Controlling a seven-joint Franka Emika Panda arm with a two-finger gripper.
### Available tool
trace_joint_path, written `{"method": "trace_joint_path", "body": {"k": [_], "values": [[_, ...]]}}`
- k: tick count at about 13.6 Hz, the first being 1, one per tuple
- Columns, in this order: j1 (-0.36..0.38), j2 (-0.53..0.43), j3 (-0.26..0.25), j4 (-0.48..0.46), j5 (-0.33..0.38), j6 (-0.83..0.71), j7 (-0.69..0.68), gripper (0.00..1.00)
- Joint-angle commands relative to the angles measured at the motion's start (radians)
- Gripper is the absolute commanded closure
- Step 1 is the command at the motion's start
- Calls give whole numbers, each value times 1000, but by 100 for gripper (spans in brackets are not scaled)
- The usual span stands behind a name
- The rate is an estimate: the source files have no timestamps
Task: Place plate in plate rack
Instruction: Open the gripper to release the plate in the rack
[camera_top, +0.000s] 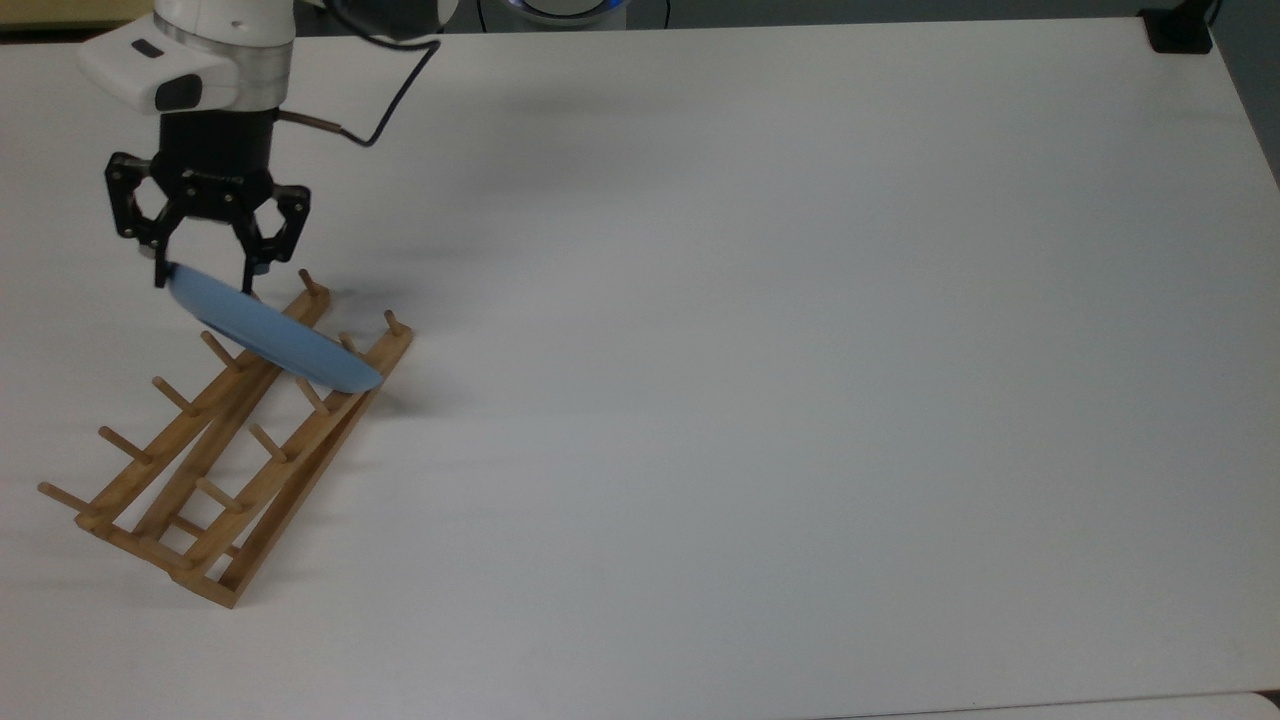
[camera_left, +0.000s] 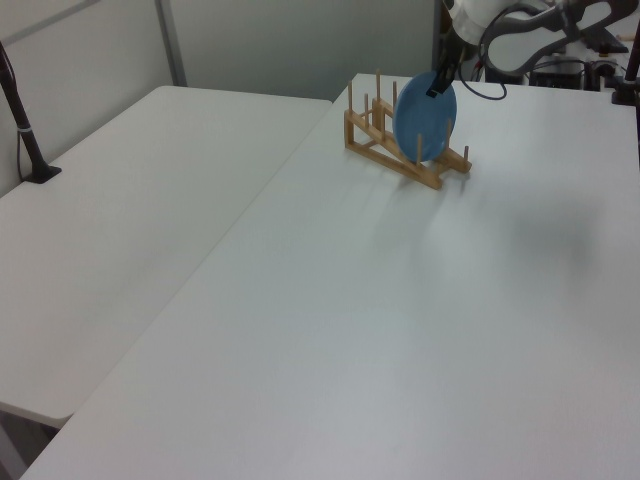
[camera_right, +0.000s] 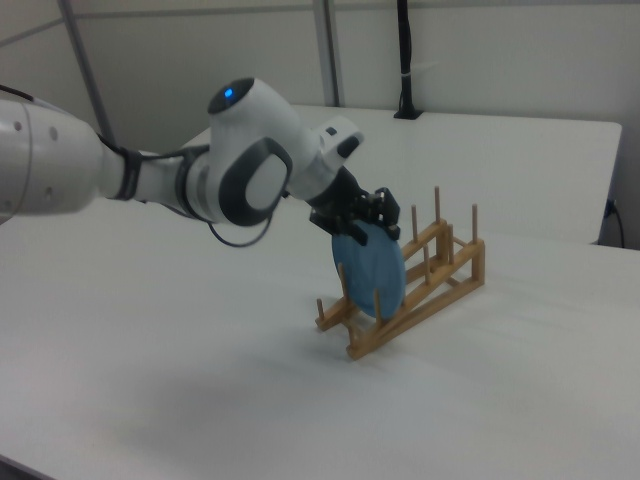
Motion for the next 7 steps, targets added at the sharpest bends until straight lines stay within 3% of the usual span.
{"method": "trace_joint_path", "body": {"k": [1,7], "values": [[9,-102,53,3,45,-176,70,35],[-6,-91,54,34,63,-197,35,35]]}}
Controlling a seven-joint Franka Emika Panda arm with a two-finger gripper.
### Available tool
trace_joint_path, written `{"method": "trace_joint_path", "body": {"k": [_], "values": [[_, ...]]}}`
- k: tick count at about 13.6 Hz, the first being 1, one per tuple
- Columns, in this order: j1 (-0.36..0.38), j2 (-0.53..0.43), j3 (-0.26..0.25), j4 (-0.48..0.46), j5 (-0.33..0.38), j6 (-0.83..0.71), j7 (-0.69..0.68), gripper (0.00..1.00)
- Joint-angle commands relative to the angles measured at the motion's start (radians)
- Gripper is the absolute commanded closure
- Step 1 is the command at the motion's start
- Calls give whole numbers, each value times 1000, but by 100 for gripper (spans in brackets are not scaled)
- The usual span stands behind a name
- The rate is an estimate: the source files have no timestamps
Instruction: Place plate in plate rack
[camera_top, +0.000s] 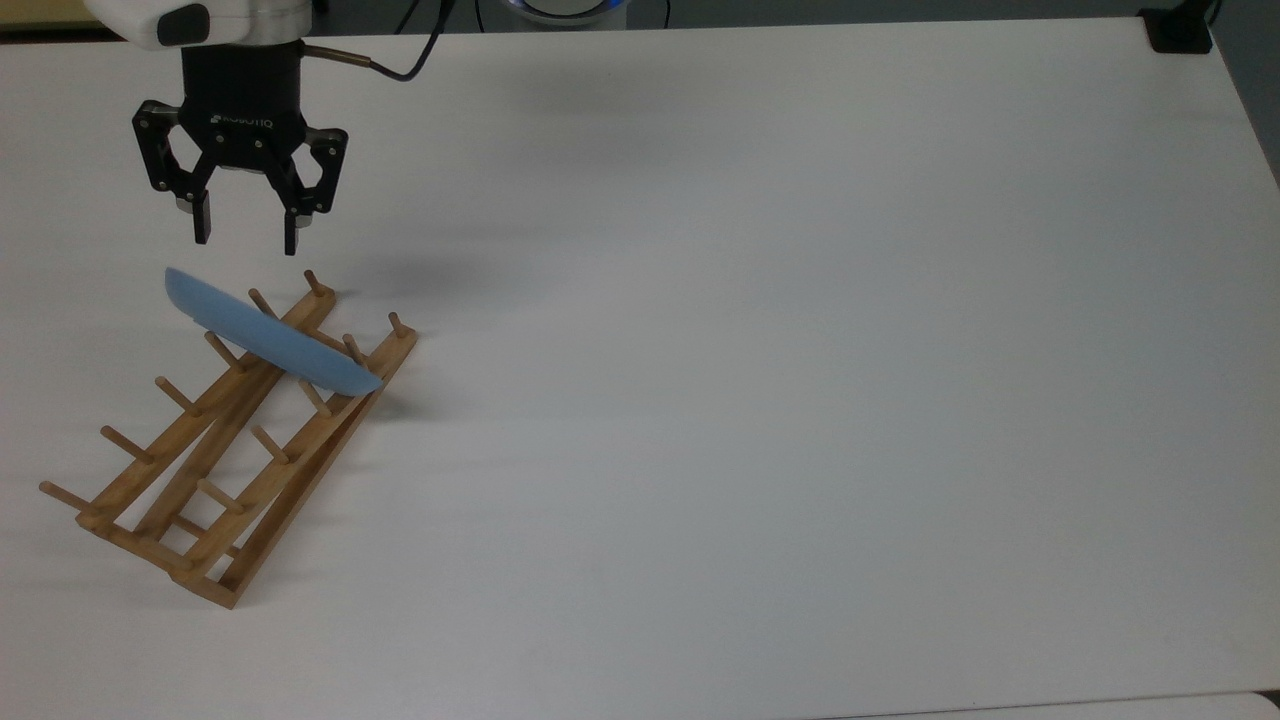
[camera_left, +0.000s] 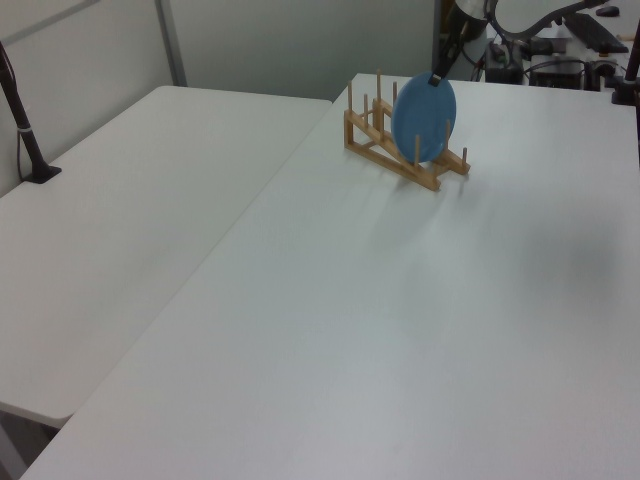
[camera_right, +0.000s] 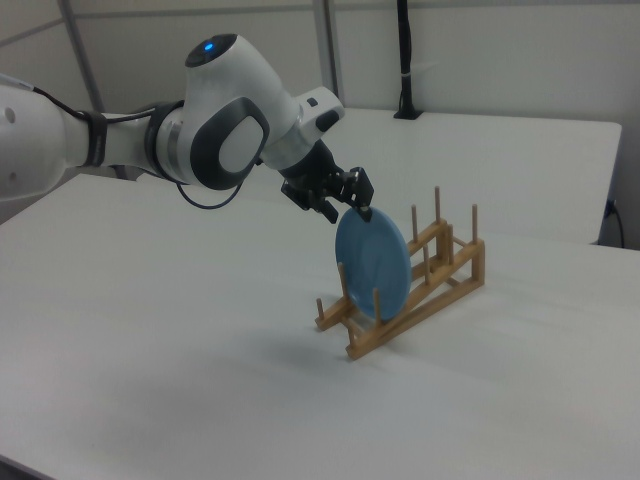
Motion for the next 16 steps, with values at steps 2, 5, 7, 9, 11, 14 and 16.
{"method": "trace_joint_path", "body": {"k": [2,5,7,9,11,14,16], "values": [[-3,-3,-6,3,14,-13,-13,35],[11,-43,1,21,47,-91,56,35],[13,-52,34,78,62,-256,127,29],[13,-51,69,139,70,-454,187,0],[13,-62,104,161,71,-591,191,0],[11,-79,162,189,70,-792,234,0],[8,-77,219,196,54,-823,433,0]]}}
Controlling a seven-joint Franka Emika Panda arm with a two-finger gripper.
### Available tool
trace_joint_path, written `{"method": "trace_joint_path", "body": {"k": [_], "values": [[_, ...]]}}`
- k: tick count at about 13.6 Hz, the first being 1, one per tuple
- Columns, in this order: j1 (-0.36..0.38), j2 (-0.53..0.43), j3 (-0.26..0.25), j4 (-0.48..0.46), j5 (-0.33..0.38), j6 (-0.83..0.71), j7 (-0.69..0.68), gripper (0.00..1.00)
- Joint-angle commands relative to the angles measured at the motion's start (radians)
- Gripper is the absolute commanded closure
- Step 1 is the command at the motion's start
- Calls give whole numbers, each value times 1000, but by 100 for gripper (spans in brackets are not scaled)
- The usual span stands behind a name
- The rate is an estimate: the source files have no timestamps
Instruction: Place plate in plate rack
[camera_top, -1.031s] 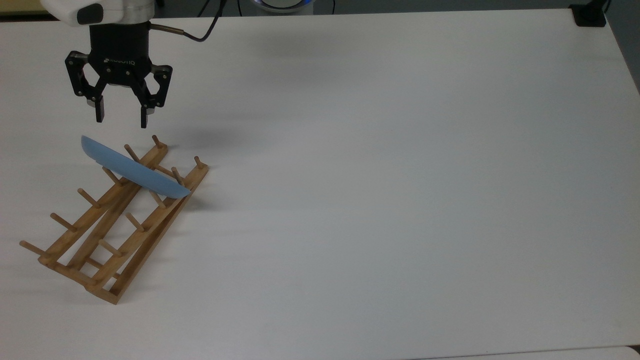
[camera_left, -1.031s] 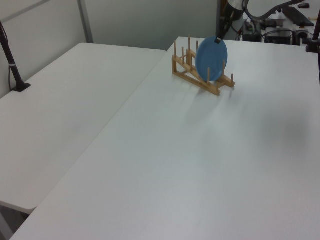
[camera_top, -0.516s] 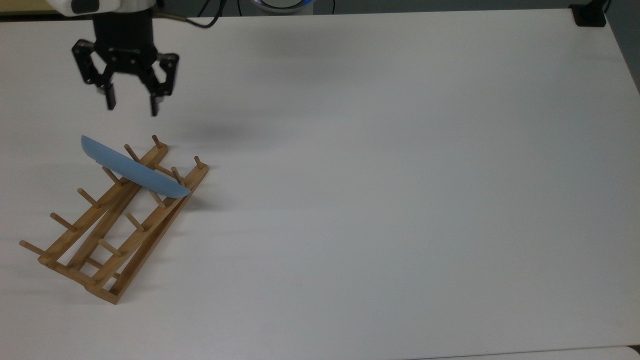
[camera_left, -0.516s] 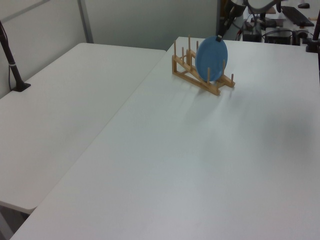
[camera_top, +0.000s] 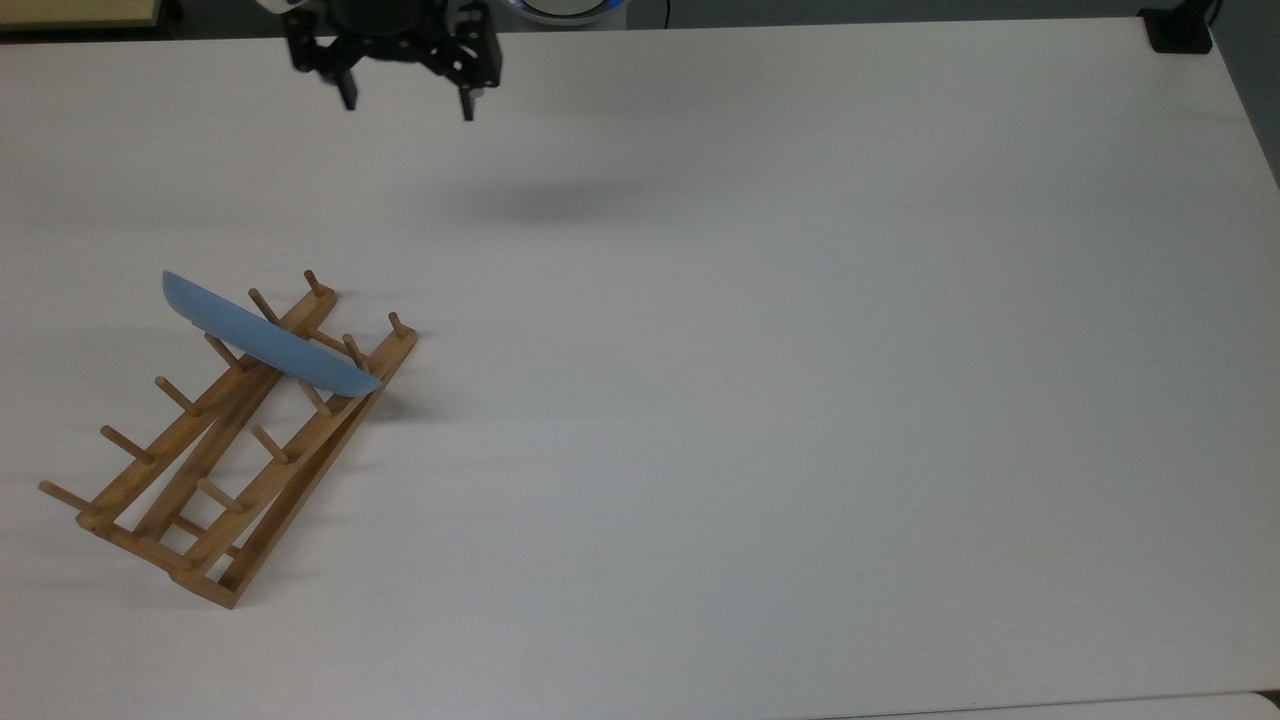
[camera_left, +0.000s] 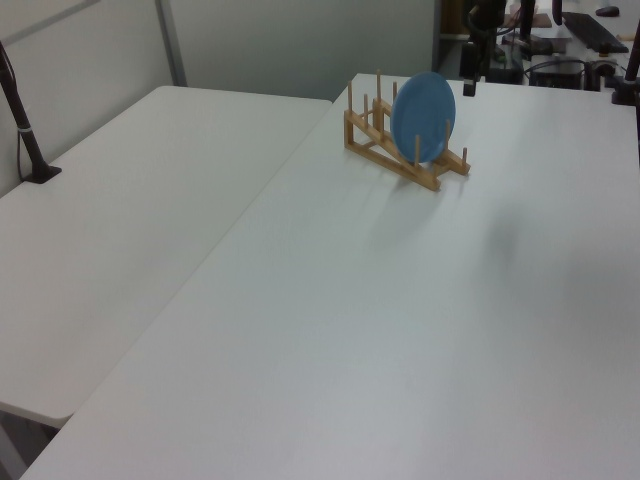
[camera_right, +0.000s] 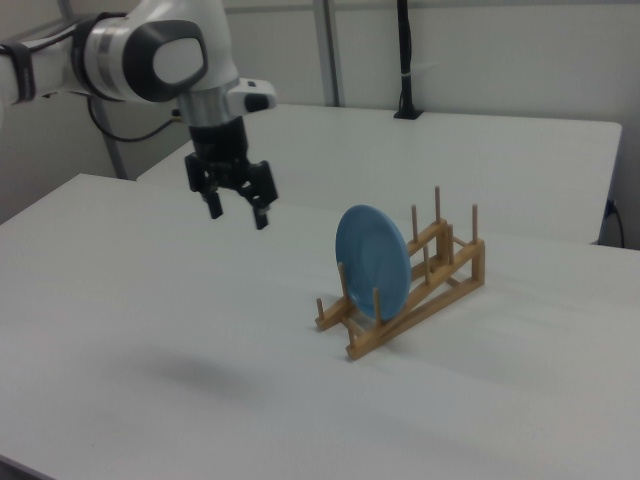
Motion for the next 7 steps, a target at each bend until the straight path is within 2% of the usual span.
{"method": "trace_joint_path", "body": {"k": [1,7], "values": [[-12,-12,84,11,-4,-67,246,0],[-43,-21,100,40,12,-93,216,0]]}}
